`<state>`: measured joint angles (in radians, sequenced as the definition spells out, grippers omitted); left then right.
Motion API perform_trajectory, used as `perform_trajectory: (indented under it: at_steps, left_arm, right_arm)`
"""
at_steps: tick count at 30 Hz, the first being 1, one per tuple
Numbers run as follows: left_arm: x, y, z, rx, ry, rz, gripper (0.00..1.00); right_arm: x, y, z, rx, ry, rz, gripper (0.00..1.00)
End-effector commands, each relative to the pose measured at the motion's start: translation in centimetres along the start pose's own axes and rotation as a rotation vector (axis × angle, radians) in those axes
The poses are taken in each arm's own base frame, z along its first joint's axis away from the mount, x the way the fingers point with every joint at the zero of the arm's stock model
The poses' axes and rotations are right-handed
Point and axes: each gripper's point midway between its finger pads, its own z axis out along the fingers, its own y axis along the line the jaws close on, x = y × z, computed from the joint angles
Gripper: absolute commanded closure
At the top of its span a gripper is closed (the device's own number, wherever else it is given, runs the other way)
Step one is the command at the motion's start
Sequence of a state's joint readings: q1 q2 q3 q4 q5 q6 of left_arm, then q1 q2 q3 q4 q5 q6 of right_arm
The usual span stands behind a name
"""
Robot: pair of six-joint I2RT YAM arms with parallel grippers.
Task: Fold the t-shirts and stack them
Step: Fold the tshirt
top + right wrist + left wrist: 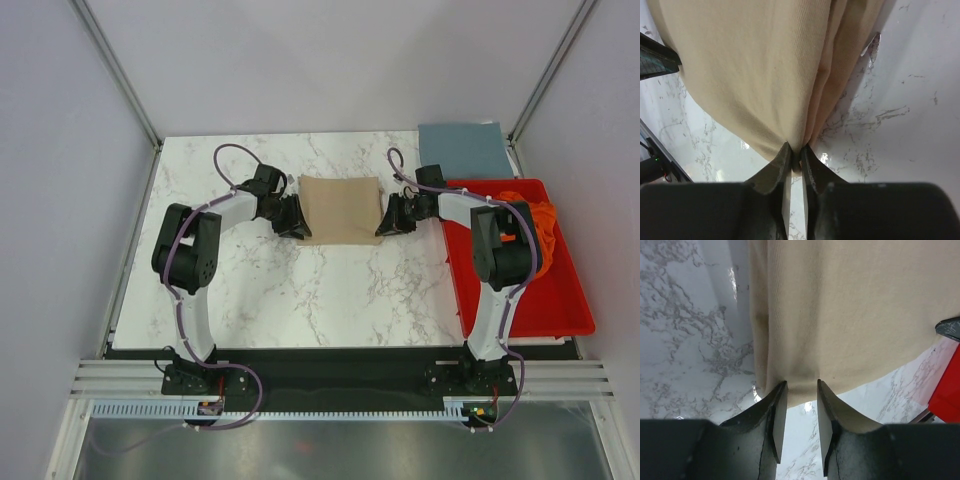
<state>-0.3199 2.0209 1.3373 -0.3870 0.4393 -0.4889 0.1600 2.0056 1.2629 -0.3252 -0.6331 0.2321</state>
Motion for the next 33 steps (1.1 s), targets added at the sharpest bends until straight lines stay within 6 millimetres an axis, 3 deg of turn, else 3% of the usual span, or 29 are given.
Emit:
perform_trajectory:
  at_steps: [1,5,7,11,14,15,18,20,21,22,27,28,30,31,33]
  left_arm:
    - [-0.4,2.3,0.9,-0.095,-0.037,-0.009,0.62]
    - [-0.8,3.2,0.6,-0.139,-0.053,-0.006,0.62]
    - [-1.3,2.6,0.0,-0.128,-0.067,0.001,0.62]
    - [-2.4,-0.9,-2.4,-0.016,-0.099,0.039,0.61]
    - [-4.3,-3.0,-4.3,0.018,-0.163,0.071,0.61]
    - [-4.1,-5.4,-5.1,0.127,-0.133,0.082,0.59]
    - [-5.9,-7.1,-5.8,0.164,-0.164,0.091,0.58]
    - [-7.4,-6.8,-5.2,0.134,-0.197,0.102,0.58]
    - [-8.0,-6.6,-4.9,0.121,-0.205,0.104,0.58]
    - [-8.6,-6.6,-4.6,0.114,-0.216,0.107,0.58]
    - [-12.8,-6.4,-2.5,0.096,-0.269,0.138,0.58]
    - [-12.8,-5.4,-0.7,0.087,-0.243,0.125,0.58]
    - [-14.4,-5.3,-0.2,0.088,-0.269,0.129,0.58]
    - [-14.4,-4.0,1.4,0.071,-0.25,0.113,0.58]
    - [-15.6,-2.9,1.9,0.055,-0.267,0.095,0.58]
  right_arm:
    - [-0.6,-0.8,-0.5,0.047,-0.04,-0.044,0.85]
    - [-0.7,-1.1,-0.8,0.081,-0.049,-0.032,0.88]
    - [-0.7,-1.2,-1.2,0.1,-0.052,-0.02,0.86]
    - [-1.9,0.7,-3.1,0.082,-0.108,-0.018,0.56]
    - [-3.5,1.1,-3.8,0.105,-0.157,-0.001,0.39]
    - [-4.0,1.2,-3.7,0.109,-0.166,0.001,0.38]
    - [-6.4,1.0,-3.2,0.123,-0.207,0.02,0.35]
    - [-9.1,1.0,-2.8,0.128,-0.255,0.021,0.34]
    - [-8.8,0.4,-2.2,0.134,-0.241,0.042,0.33]
    - [-10.3,0.7,-2.2,0.127,-0.272,0.031,0.33]
    - [-13.0,-0.2,0.1,0.112,-0.312,0.067,0.29]
    - [-14.1,0.1,0.2,0.102,-0.335,0.058,0.29]
    - [-14.5,-0.8,1.2,0.109,-0.333,0.07,0.3]
    - [-15.3,-0.9,1.3,0.121,-0.35,0.065,0.3]
    - [-15.3,-2.3,2.0,0.145,-0.349,0.076,0.33]
